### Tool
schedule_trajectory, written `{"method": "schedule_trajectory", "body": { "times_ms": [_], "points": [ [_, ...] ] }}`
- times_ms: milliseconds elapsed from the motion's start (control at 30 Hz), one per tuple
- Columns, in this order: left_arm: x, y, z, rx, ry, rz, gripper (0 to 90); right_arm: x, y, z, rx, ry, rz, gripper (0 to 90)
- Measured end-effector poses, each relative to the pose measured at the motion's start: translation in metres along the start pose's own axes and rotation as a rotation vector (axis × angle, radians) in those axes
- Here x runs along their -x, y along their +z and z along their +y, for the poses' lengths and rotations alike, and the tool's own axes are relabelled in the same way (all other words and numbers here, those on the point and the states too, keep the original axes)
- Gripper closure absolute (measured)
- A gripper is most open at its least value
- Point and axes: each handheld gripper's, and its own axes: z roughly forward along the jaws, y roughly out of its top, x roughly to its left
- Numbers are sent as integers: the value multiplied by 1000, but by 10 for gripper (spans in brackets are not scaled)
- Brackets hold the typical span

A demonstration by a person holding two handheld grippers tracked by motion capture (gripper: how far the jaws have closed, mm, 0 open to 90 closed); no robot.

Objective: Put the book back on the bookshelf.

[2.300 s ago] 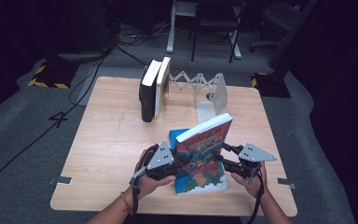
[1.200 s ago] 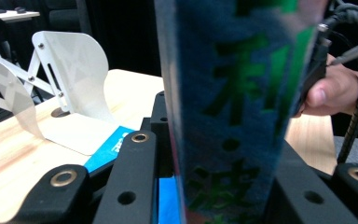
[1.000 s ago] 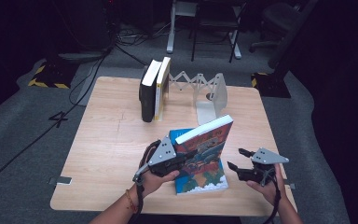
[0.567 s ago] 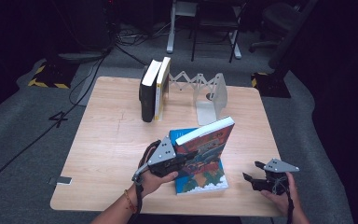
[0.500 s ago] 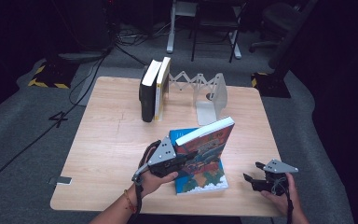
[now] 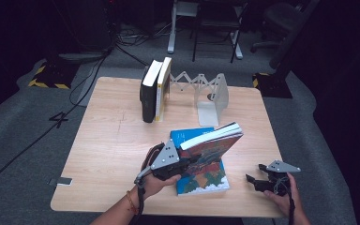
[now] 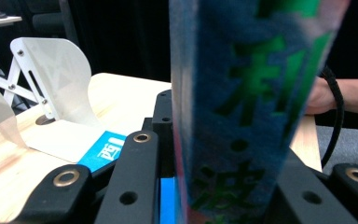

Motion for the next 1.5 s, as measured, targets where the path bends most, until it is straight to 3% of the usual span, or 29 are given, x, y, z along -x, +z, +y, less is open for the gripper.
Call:
{"method": "schedule_trajectory", "body": {
  "times_ms": [167, 533, 1000, 1200, 1500],
  "points": [
    [-8, 4, 3, 5, -35, 3, 742, 1, 2, 0, -1, 6, 5, 246],
    [-16, 13, 14, -12, -12, 28, 743, 1, 2, 0, -1, 10, 9, 243],
    [-32, 12, 23, -49, 16, 75, 744, 1, 2, 0, -2, 8, 10, 239],
    [-39, 11, 29, -70, 49, 117, 744, 1, 2, 0, -2, 10, 10, 237],
    [-61, 7, 32, -96, 25, 190, 744, 2, 2, 0, -2, 11, 14, 237]
  ]
}}
